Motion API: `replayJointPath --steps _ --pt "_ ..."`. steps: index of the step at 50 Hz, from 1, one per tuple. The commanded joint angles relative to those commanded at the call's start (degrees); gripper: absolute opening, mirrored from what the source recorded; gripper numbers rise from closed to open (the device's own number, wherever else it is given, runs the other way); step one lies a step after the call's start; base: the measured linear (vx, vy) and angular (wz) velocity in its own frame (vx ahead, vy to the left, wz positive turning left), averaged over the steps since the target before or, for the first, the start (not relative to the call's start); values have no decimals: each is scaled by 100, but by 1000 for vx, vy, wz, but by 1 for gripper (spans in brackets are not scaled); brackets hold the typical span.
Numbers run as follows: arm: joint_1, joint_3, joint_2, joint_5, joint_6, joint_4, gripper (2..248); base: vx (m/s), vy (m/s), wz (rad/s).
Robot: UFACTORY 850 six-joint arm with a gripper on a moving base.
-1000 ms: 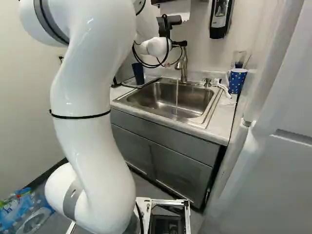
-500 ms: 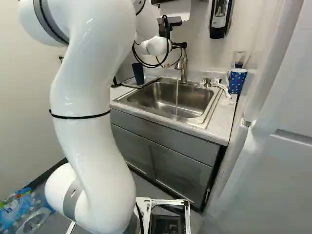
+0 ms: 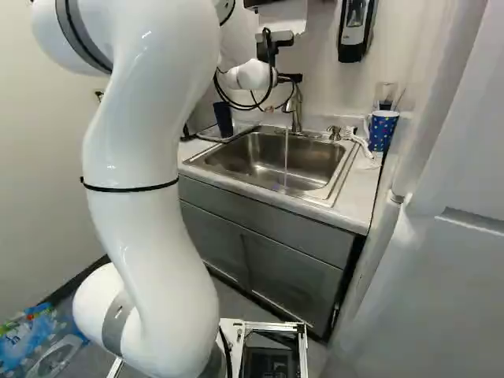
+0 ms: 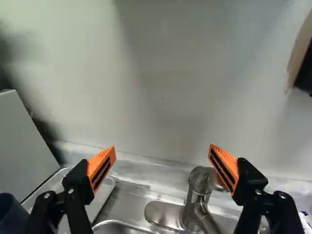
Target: Rinse the cup and place it in the tray
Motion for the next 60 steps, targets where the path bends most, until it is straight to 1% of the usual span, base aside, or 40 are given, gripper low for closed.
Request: replayJointPath --steps 13,47,60 --pt "0 0 0 25 0 0 247 4 1 2" --pt "2 5 4 882 0 0 247 0 0 0" --pt "-16 92 81 921 0 0 247 0 0 0"
